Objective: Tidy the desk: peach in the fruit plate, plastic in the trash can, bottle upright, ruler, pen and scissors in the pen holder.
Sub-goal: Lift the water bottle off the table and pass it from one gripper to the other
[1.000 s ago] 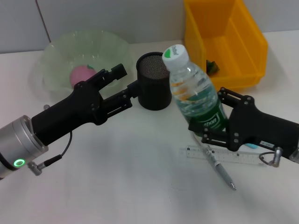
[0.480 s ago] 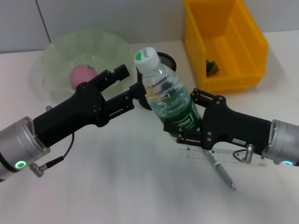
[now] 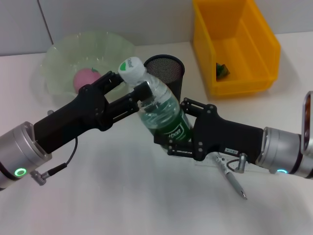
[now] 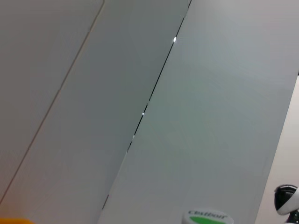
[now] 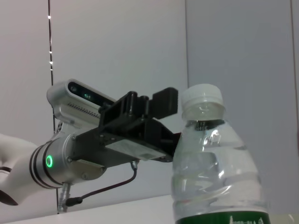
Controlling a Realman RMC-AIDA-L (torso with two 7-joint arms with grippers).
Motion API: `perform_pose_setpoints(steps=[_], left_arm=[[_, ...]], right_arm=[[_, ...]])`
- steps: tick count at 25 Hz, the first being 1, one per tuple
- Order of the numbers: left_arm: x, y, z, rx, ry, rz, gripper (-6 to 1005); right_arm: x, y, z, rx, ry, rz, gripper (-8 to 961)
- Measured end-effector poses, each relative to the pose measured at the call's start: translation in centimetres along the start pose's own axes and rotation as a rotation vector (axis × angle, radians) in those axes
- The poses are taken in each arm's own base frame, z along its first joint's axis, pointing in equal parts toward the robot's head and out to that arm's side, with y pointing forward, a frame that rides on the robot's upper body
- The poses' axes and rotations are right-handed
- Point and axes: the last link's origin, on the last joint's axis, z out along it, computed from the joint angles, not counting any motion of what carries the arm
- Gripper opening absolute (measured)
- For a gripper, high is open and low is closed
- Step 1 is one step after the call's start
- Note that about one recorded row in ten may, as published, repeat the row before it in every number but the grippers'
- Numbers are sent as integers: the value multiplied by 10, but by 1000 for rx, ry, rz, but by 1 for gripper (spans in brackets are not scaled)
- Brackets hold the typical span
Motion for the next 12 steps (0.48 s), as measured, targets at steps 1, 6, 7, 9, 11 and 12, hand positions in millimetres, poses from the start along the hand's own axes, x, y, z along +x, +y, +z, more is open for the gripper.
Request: perform_pose_setpoints(steps=[1,6,7,9,11,12], left_arm=[[0,0,0,0,0,0,795],[1,1,1,-7,16,-10,787],[1,1,1,-7,16,-10,786],[0,1,1,-7,14,-19,783],[0,1,1,-8,14,-22,780],[0,1,1,-8,14,-22,778]], right_arm=[[0,0,1,-2,0,4,774],[0,1,2,-6,1,5,774],[0,1,2,-8,2,5,774],[1,2,3,-11,3,6,774],[1,2,3,-14,4,6,774],[1,2,4,-15,4,7,774]])
